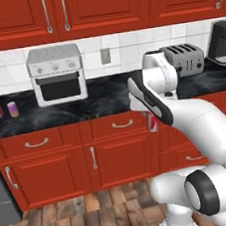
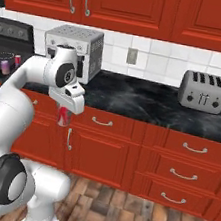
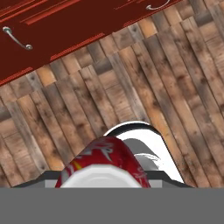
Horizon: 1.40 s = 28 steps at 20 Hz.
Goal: Four empty soda cans are scattered around the kitchen. Gather all the cans and cluster them next to the stove for recycling.
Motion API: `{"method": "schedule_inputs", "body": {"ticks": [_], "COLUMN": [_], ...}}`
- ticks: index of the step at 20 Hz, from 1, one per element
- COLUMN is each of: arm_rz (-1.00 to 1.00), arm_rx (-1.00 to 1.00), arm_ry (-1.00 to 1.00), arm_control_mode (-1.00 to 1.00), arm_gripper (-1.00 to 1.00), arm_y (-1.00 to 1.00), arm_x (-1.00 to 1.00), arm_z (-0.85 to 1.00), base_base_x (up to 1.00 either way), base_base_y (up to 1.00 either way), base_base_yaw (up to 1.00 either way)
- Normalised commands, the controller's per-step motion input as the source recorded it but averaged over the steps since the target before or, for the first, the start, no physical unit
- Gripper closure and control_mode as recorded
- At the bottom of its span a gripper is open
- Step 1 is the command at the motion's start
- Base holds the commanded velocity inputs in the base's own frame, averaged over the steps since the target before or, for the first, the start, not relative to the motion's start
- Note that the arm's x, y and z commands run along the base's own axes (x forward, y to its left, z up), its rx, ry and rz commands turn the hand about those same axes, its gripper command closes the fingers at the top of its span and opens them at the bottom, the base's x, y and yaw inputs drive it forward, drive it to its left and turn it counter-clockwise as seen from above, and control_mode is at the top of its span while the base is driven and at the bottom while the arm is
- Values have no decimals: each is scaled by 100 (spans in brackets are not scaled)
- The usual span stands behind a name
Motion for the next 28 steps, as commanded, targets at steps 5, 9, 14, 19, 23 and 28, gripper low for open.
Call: {"method": "schedule_inputs", "body": {"ticks": [5, 9, 14, 19, 23, 28], "arm_rz": [0, 0, 0, 0, 0, 0], "arm_rx": [0, 0, 0, 0, 0, 0], "arm_ry": [0, 0, 0, 0, 0, 0], "arm_control_mode": [100, 100, 100, 100, 100, 100], "arm_gripper": [100, 100, 100, 100, 100, 100], "arm_y": [0, 0, 0, 0, 0, 0], "arm_x": [0, 0, 0, 0, 0, 0], "arm_z": [0, 0, 0, 0, 0, 0], "base_base_x": [25, 26, 28, 26, 19, 20], "base_base_y": [64, 62, 59, 57, 53, 51], "base_base_yaw": [0, 0, 0, 0, 0, 0]}}
